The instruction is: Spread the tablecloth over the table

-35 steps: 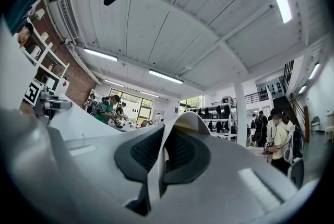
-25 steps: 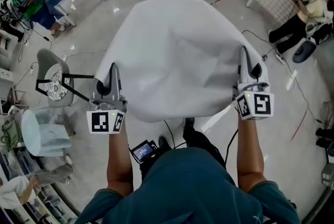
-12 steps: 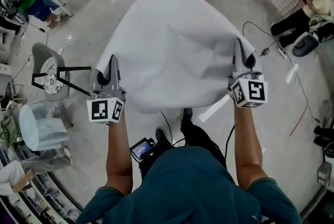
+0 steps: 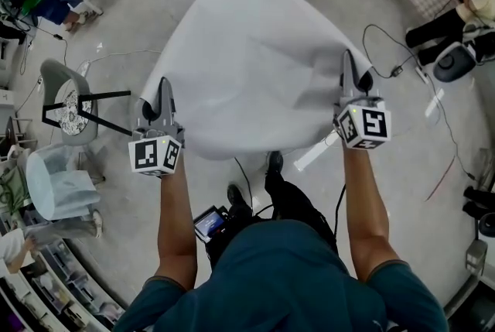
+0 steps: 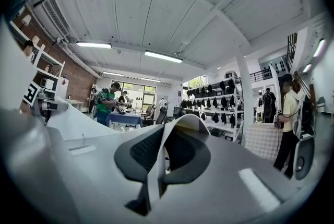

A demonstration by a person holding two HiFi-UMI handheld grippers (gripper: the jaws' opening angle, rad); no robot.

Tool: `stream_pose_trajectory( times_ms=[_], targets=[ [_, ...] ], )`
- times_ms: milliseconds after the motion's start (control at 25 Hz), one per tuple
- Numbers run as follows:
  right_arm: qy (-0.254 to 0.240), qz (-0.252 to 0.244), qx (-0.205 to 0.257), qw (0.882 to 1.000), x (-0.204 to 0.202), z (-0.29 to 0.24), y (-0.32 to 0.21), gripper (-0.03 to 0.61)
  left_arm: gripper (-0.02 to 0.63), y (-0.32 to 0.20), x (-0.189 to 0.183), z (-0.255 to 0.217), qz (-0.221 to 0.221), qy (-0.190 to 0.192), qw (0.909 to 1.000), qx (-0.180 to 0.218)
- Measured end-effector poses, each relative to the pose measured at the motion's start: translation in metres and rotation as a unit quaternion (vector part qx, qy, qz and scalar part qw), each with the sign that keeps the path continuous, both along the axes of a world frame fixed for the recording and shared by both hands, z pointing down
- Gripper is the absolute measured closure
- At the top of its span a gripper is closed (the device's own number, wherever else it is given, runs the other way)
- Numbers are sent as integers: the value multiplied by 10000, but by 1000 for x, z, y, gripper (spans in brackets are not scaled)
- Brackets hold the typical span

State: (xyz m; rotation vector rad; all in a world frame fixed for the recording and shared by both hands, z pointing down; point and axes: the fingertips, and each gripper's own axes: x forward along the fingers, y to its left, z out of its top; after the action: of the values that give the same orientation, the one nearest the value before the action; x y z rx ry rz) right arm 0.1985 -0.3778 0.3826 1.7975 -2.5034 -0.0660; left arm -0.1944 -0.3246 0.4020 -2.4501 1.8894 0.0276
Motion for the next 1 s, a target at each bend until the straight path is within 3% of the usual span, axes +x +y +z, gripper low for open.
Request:
stream_pose_trajectory(
  times_ms=[320, 560, 720, 840, 1000],
  targets=[
    [107, -206, 44, 9997, -11, 9, -50, 566, 611, -33, -9, 13, -198, 129, 9997, -57],
    [133, -279, 420, 9986, -4, -19, -103, 566, 611, -76, 1, -19, -291, 81, 9990, 318],
    [-96, -119, 577, 9982, 15, -35, -136, 566, 611, -106, 7, -38, -247, 215, 9978, 569],
    [-339, 118, 296, 9989, 35, -12, -154, 566, 611, -127, 4, -22, -255, 430, 9981, 360],
    [-370, 327, -471, 9977, 57, 61, -156, 565, 607, -136, 5, 43, -265, 401, 9980, -410]
  ],
)
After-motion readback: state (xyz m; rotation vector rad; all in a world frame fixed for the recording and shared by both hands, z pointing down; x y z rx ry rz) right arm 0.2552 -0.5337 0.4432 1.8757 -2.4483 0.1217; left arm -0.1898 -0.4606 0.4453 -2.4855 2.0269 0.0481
